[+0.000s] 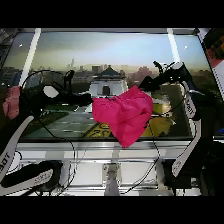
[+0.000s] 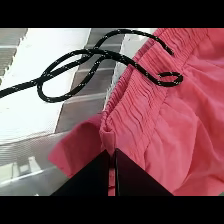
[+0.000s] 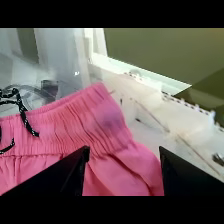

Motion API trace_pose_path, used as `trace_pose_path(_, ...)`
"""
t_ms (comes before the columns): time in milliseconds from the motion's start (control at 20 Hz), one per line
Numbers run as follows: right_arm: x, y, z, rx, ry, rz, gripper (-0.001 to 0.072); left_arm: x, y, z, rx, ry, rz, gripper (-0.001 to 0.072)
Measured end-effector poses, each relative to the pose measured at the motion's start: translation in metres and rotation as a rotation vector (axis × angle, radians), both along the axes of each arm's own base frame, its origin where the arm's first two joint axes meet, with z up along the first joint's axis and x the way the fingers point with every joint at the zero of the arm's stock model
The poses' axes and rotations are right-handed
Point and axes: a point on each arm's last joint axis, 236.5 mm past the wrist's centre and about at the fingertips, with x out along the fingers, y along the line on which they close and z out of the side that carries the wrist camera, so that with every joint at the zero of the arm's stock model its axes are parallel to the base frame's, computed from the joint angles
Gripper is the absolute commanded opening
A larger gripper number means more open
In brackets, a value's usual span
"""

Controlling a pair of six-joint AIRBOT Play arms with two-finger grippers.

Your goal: Fold the clothes and pants, and hang the long-sleeved shirts on hangers.

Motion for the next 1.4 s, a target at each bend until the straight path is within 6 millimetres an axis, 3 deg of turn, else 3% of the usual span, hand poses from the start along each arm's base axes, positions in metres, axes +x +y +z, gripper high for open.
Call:
trace_pose_path(150,0.000,0.018,-0.003,-0.002,-0.017,0.031,0.0498,-0.003,-0.004,-0.005,0.003,0.012,-0.011,0.0010)
trace_pose_path(200,0.000,0.023,-0.004,-0.005,-0.022,0.040,0.0440,-0.003,-0.005,-0.006,0.005,0.015,-0.015,0.0010)
trace_pose_path(350,-0.002,0.030,-0.011,-0.034,-0.034,0.066,0.0024,-0.005,-0.007,-0.009,0.007,0.022,-0.022,0.0009)
trace_pose_path(550,0.001,0.038,-0.003,-0.030,-0.042,0.065,0.0014,-0.002,-0.007,-0.009,0.009,0.010,-0.014,0.0008)
trace_pose_path(650,0.013,0.039,0.019,-0.017,-0.072,0.040,0.0014,0.011,-0.004,-0.004,0.011,-0.034,0.019,0.0008)
trace_pose_path(800,0.038,0.040,0.085,0.022,-0.199,0.006,0.0014,0.048,0.005,0.033,0.003,-0.178,0.084,0.0007)
trace_pose_path(900,0.046,0.041,0.144,0.037,-0.310,-0.010,0.0014,0.078,0.012,0.085,-0.007,-0.335,0.120,0.0008)
trace_pose_path(1050,0.043,0.040,0.233,0.049,-0.487,-0.040,0.0014,0.106,0.020,0.183,-0.029,-0.590,0.150,0.0008)
trace_pose_path(1200,0.030,0.034,0.318,0.032,-0.682,-0.085,0.0014,0.108,0.027,0.264,-0.031,-0.796,0.151,0.0007)
trace_pose_path(1400,-0.002,0.030,0.405,0.026,-0.877,-0.124,0.0014,0.093,0.039,0.323,0.013,-0.960,0.147,0.0007)
